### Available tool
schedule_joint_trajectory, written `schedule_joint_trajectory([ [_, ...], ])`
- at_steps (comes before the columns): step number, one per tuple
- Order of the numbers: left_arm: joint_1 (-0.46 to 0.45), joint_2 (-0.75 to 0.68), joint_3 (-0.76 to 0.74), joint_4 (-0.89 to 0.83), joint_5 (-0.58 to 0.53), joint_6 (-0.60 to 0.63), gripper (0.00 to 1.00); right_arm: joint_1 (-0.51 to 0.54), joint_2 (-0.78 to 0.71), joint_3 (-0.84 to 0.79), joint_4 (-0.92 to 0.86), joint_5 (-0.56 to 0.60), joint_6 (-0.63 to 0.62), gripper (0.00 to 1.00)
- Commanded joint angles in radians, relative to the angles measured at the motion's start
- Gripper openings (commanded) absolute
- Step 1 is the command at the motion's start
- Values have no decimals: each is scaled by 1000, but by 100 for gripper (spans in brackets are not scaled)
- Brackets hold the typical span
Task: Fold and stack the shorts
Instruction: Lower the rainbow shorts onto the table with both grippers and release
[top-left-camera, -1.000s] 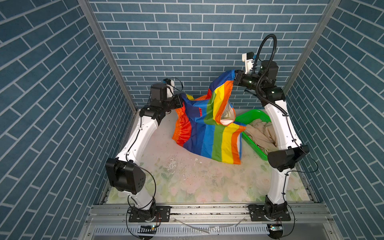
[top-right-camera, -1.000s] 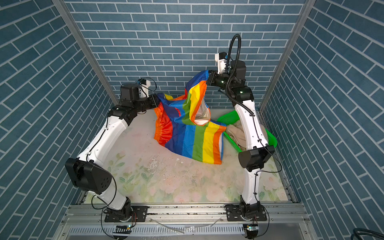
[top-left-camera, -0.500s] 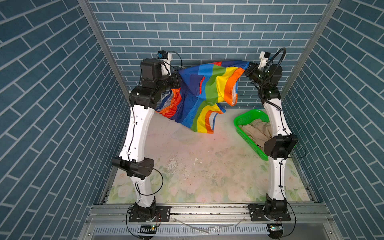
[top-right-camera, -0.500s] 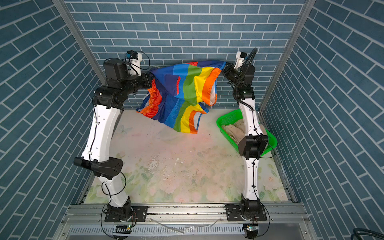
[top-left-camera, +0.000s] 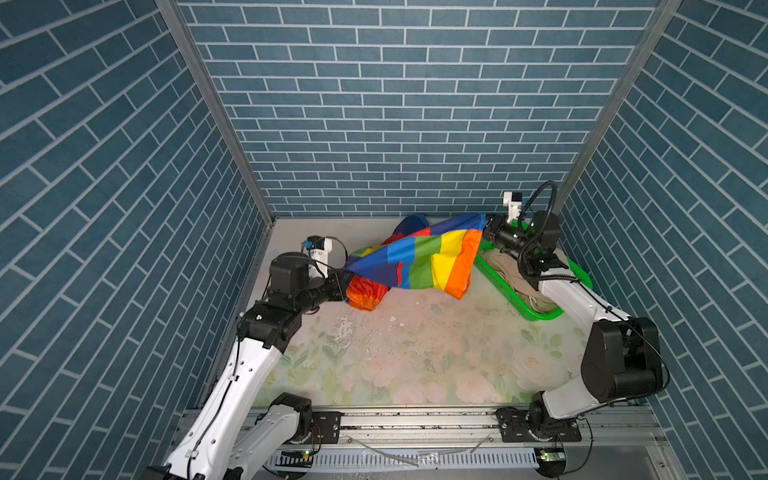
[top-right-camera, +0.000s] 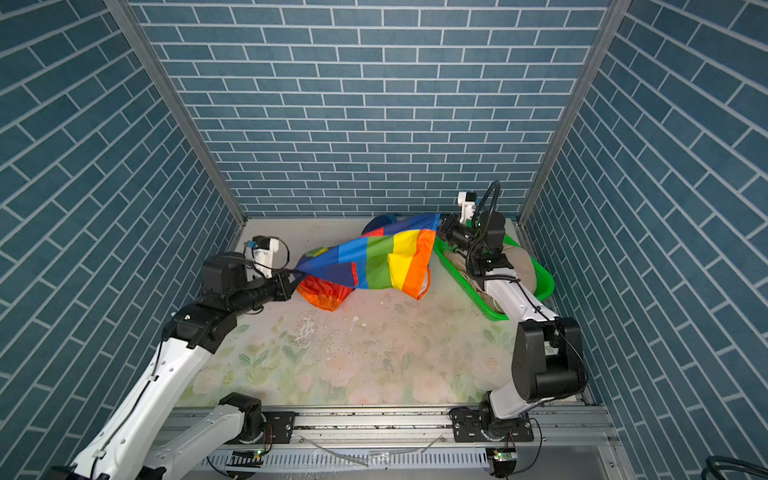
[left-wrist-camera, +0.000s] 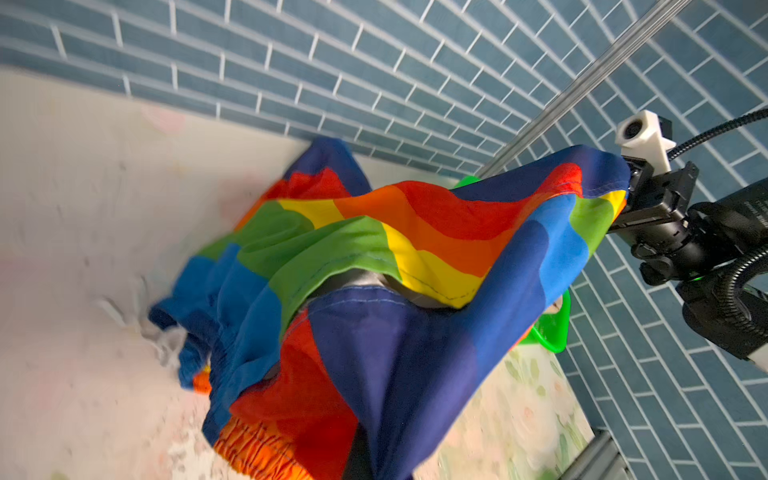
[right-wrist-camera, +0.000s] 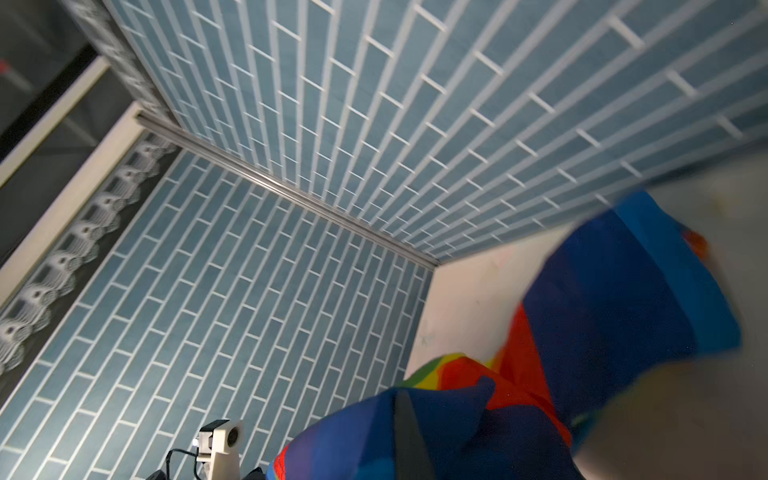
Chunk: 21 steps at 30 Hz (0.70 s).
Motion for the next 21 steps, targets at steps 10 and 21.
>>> schedule_joint_trajectory([
  [10,-385,-65,-328,226,-44,-377,75,-39,-305,-163,-548,339,-314,24],
  [21,-366,-77,-249,-122,-328,-285,87,-40,-491,5,-925,561,-549,66],
])
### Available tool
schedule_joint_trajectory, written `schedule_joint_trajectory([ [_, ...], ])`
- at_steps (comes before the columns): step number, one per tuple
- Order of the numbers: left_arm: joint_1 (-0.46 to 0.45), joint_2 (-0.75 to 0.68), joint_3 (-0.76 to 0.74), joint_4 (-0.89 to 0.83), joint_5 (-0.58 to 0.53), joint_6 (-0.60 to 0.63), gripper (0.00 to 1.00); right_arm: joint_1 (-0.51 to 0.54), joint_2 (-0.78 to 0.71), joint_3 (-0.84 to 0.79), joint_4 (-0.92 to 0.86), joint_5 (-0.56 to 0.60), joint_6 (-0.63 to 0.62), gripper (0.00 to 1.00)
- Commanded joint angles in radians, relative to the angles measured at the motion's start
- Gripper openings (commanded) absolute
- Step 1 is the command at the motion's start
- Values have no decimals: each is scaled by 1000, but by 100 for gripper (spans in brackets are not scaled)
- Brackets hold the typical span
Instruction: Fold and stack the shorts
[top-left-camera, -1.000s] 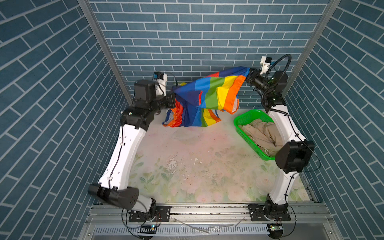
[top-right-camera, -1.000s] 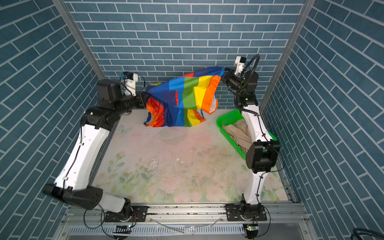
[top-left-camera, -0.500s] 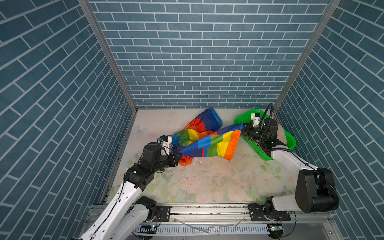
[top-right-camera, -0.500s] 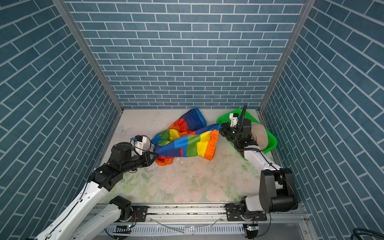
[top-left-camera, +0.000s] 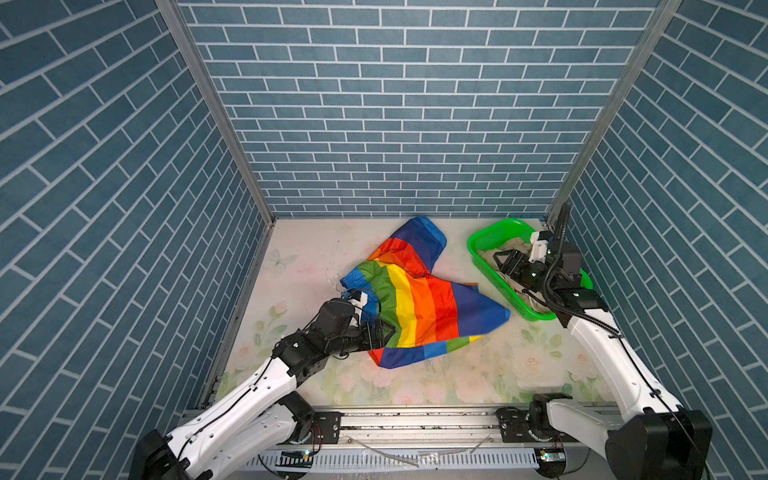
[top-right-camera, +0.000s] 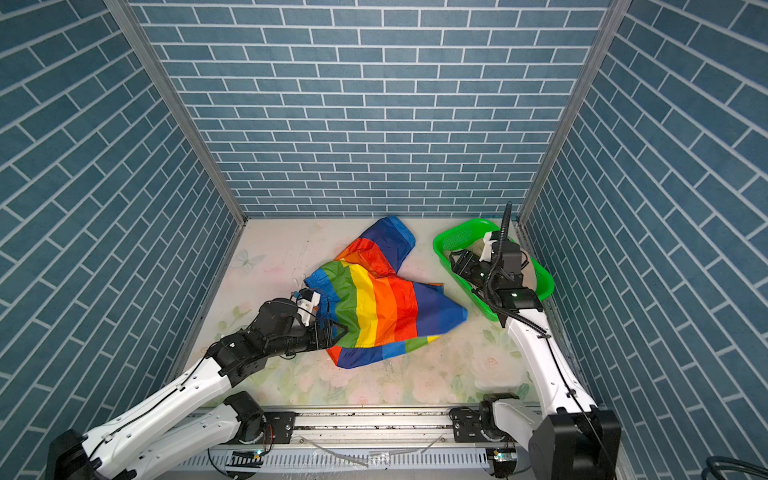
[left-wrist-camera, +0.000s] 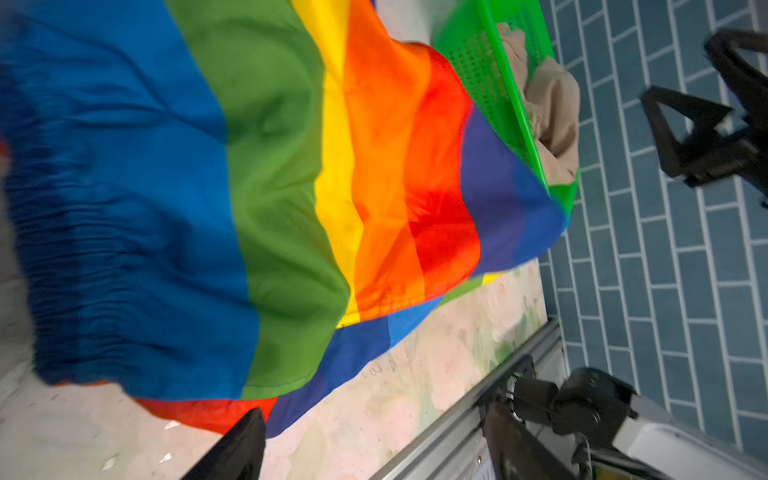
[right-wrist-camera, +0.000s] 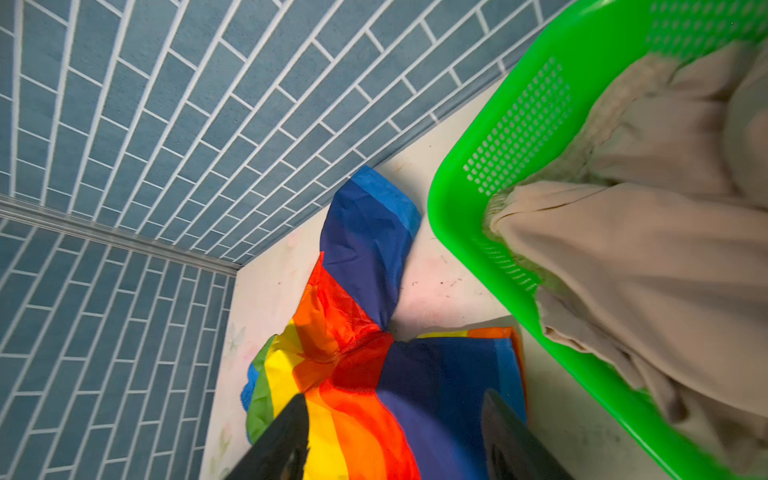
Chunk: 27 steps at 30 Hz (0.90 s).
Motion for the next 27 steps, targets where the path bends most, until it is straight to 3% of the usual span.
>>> schedule_joint_trajectory([
  [1,53,-32,37,-208,-201,29,87,3,-62,74,-128,64,-102,66],
  [3,135,-37,19,-224,-204,27,89,32,-63,90,-146,42,-111,68],
  [6,269,-10,-26,-154,-136,34,90,161,-26,118,-212,117,-170,74],
  [7,304,11,-41,-116,-108,32,90,212,-1,122,-230,145,-192,82],
  [9,344,60,-60,-39,-61,17,90,287,51,121,-244,174,-215,88],
  [16,334,195,-108,146,107,-29,83,332,215,115,-309,166,-224,90],
  [25,323,142,-282,254,128,-136,68,330,285,109,-346,185,-202,92],
  [27,323,160,-295,291,127,-148,58,330,293,114,-341,185,-194,92],
])
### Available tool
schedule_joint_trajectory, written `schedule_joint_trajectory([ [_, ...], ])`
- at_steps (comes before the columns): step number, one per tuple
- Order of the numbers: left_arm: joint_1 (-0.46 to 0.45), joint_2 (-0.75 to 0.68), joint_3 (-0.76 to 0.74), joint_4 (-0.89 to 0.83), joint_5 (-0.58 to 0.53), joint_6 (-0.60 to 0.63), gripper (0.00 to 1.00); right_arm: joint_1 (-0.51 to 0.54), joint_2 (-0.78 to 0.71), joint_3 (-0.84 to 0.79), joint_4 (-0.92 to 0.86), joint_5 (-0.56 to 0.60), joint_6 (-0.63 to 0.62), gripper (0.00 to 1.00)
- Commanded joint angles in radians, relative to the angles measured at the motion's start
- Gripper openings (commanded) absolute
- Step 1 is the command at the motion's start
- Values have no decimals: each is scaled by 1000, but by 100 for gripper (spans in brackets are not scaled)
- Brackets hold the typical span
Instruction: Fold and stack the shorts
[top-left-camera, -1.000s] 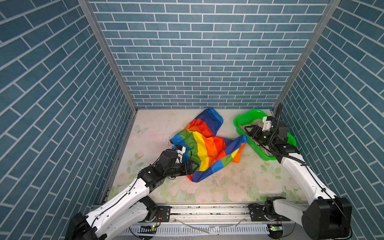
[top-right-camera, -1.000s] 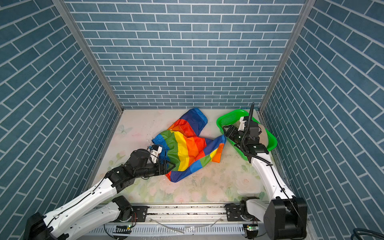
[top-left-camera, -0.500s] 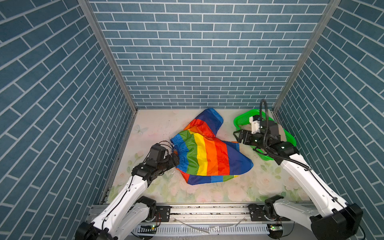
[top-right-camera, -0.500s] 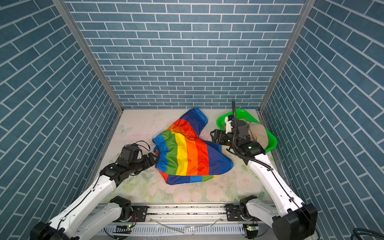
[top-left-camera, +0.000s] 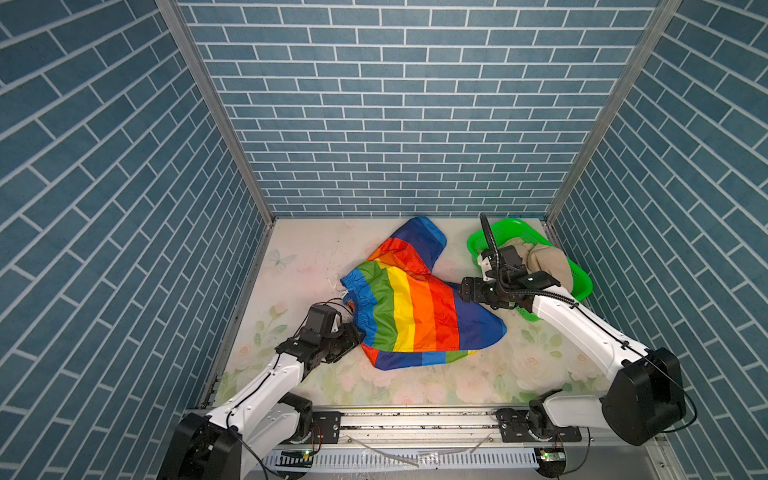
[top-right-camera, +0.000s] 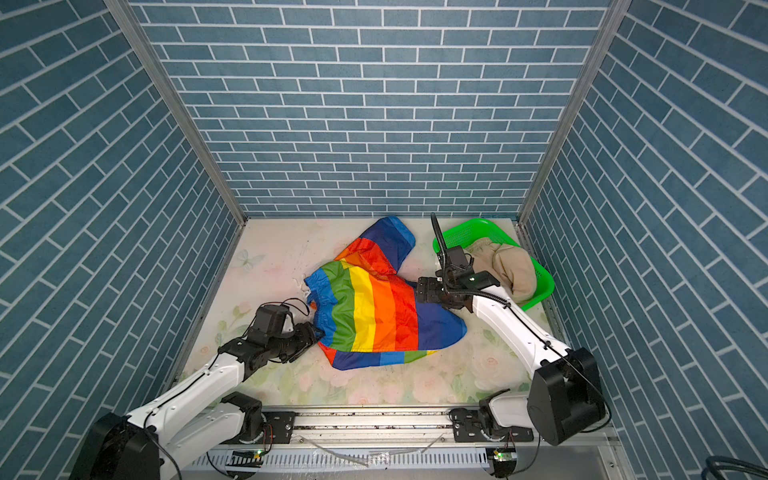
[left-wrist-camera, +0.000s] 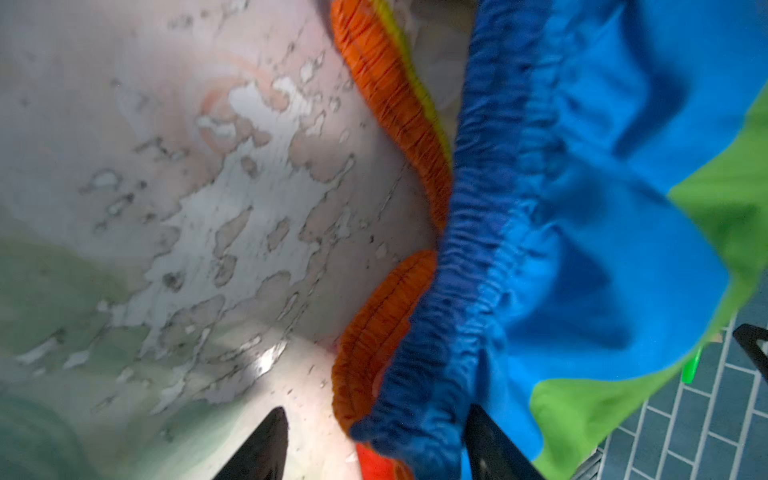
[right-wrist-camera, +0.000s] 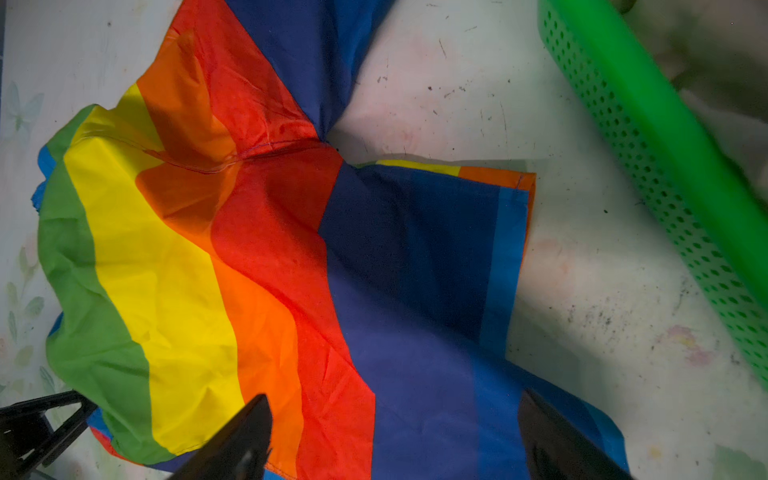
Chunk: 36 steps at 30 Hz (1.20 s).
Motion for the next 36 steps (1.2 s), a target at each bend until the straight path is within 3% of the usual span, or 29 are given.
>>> schedule_joint_trajectory([
  [1,-6,21,-16,105,14,-46,53,1,12,24,-25,19,1,92],
  [5,-6,61,28,119,1,-49,31,1,0,26,-37,20,-1,92],
  [8,-7,82,80,70,-11,-26,1,1,-17,21,-66,20,-5,91],
  [12,-5,78,167,-85,-50,37,0,1,-50,-3,-110,43,-30,90],
  [16,31,39,305,-305,-178,157,0,26,-63,-47,-151,-104,-129,91],
  [19,81,30,411,-413,-256,227,0,95,-65,-88,-200,-83,-168,93],
  [25,132,76,506,-515,-329,264,0,150,-86,-244,-148,-145,-50,93],
  [33,147,118,469,-477,-287,251,0,170,-110,-404,100,-260,130,93],
  [35,152,120,468,-466,-275,249,0,170,-72,-415,194,-292,166,87],
  [36,155,118,468,-465,-273,251,0,170,-50,-412,229,-293,176,79],
])
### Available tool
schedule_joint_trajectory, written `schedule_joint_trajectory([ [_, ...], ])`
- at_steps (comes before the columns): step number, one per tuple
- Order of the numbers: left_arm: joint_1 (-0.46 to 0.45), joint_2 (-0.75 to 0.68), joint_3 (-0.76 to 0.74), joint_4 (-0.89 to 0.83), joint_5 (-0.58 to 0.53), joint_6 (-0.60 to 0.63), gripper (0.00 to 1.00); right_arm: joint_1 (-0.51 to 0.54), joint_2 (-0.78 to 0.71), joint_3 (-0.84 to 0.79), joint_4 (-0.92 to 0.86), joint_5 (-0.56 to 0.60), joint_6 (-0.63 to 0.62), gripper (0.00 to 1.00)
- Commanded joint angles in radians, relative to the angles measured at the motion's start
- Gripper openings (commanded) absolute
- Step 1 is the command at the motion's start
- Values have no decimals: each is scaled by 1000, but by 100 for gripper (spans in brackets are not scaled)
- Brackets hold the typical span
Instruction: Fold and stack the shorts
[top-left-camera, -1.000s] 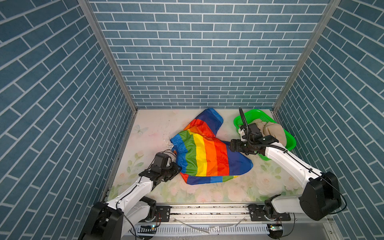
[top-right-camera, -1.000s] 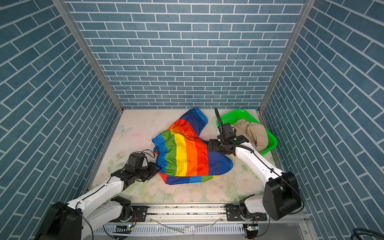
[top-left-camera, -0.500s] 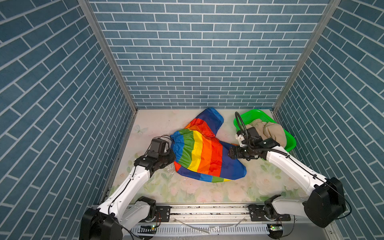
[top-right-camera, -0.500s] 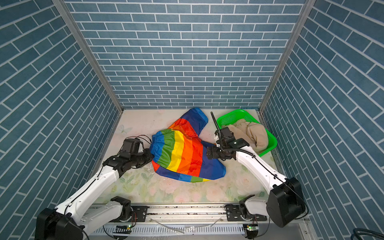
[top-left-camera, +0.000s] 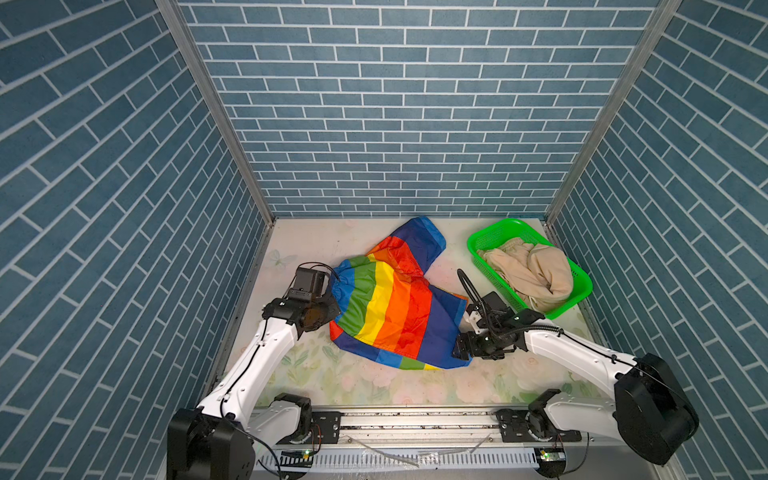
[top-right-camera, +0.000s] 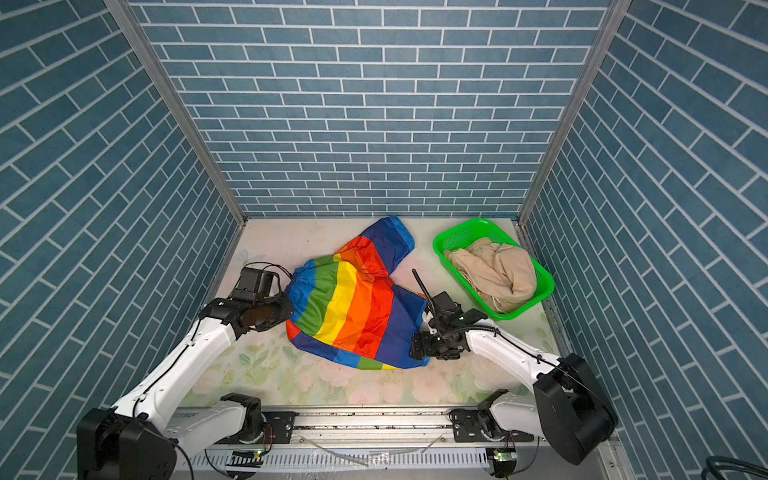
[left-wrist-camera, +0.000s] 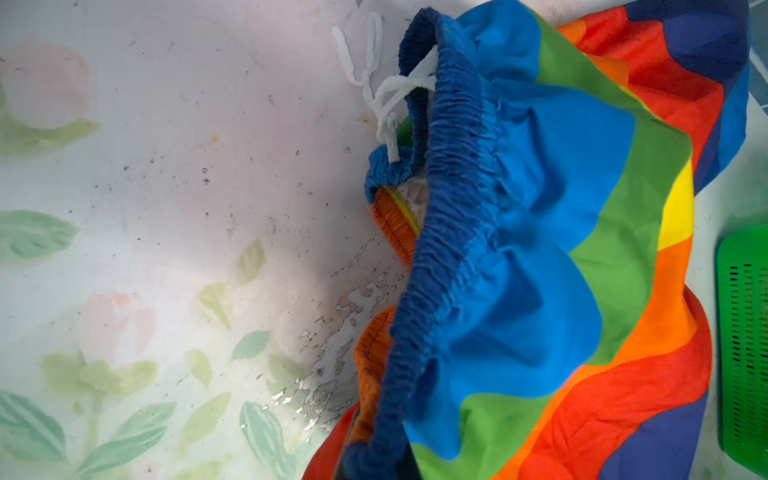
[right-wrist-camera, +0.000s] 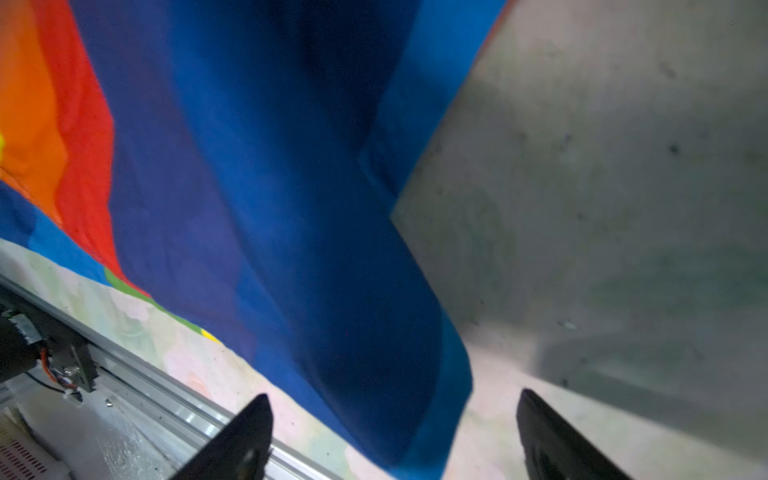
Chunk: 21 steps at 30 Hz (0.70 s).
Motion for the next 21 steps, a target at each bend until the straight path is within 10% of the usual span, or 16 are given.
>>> schedule_joint_trajectory([
  [1,16,-3,-11,-7,4,16,0,5,61,-2,192,-59,96,68],
  [3,30,-9,-10,-13,10,22,0,2,99,62,187,-14,77,15],
  [5,54,-20,-6,-21,19,37,0,-12,123,155,149,36,27,0],
  [15,173,-18,32,-52,18,107,0,-214,514,661,-4,128,-93,0],
  [21,175,20,30,-25,36,111,0,-211,582,679,62,49,-65,40],
])
